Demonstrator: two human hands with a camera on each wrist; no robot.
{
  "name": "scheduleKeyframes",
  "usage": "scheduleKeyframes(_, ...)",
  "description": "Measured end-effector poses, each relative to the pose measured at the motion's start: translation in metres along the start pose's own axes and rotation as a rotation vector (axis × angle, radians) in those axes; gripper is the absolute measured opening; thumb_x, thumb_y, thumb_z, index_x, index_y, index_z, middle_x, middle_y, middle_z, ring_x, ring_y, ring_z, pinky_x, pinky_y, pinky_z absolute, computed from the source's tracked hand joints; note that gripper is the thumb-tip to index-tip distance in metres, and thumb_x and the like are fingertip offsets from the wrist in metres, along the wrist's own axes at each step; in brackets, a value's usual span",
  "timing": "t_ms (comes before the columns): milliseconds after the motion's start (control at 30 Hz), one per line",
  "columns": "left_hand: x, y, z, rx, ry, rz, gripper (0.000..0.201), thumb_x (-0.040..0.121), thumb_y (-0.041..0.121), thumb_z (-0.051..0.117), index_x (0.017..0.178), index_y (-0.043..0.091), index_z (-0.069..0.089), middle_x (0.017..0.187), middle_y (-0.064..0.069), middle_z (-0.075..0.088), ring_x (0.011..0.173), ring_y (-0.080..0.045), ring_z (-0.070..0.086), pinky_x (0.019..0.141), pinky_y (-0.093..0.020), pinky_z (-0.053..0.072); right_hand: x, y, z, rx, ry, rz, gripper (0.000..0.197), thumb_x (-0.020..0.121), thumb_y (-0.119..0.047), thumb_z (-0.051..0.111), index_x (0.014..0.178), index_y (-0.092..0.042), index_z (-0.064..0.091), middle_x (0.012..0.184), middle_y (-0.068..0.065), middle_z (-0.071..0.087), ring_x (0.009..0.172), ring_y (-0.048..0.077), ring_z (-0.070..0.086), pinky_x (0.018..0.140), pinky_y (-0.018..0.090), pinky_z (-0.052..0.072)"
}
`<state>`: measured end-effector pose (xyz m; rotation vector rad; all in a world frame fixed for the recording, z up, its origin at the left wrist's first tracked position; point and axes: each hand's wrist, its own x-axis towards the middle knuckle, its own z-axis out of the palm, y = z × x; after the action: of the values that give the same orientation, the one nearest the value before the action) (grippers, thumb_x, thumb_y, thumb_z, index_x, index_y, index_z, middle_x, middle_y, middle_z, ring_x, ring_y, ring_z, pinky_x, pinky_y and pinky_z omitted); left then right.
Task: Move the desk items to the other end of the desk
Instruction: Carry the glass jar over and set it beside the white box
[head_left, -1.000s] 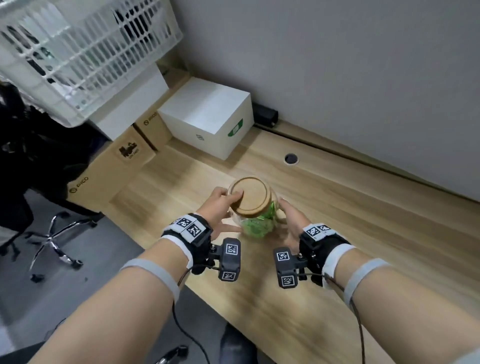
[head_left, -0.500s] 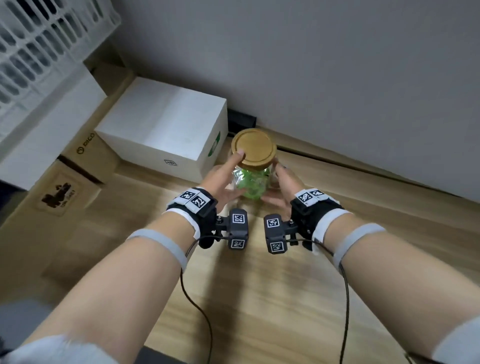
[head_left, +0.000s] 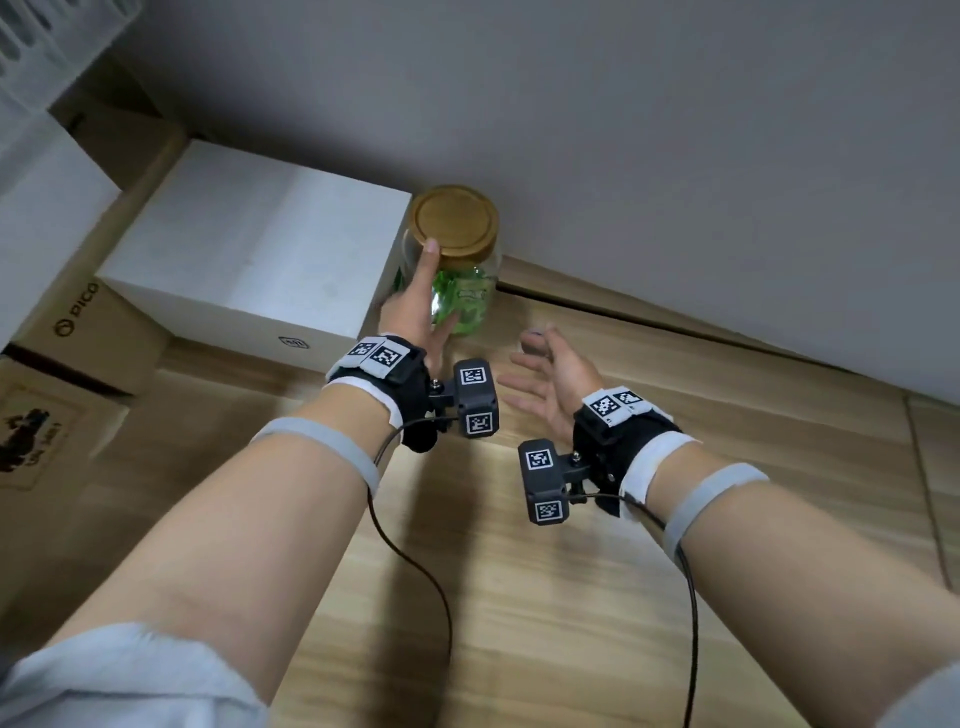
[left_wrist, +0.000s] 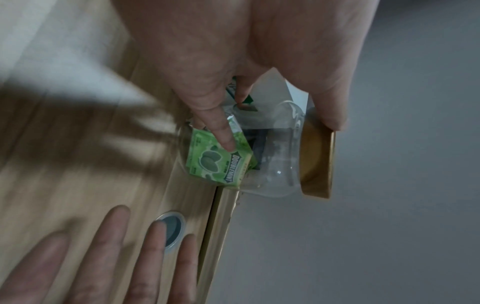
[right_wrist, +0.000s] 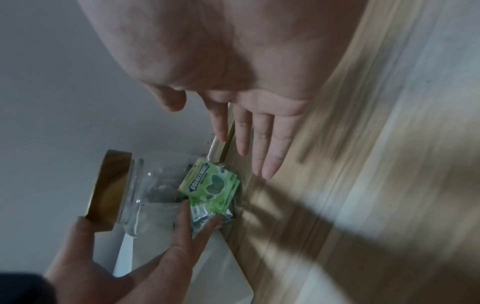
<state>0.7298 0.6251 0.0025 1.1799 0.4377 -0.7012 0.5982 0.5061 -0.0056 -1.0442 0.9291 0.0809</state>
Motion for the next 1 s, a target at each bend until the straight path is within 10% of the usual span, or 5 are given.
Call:
scheduleKeyframes(400,-0.104,-0.111,0.101,0.256,-0.314,-0.186,0.049,0.097,0.045,0.048,0.132,0.011,0.054,0.127,-0.008,0.062,0.108,-0.022,0.059,0.1,-0.046,0.047,-0.102,-0.001,-0.138,0.122,0.149,-0.107,0.056,0.101,-0.056,0.028,0.127,-0.016,0.058,0.121,0.007,0.067,0.112,0.03,0.065,0.071,0.032,0.049)
scheduleKeyframes(1000,-0.524,-0.491,0.425,0.575,-0.968,-0.126,0.021,0.098,0.029,0.051,0.107,0.014,0.063,0.11,-0.005,0.07,0.101,-0.022,0.067,0.09,-0.038,0.052,-0.504,0.11,-0.657,0.442,0.699,-0.487,0.036,0.103,-0.038,0.038,0.111,-0.013,0.063,0.097,0.005,0.064,0.081,0.019,0.062,0.065,0.029,0.045)
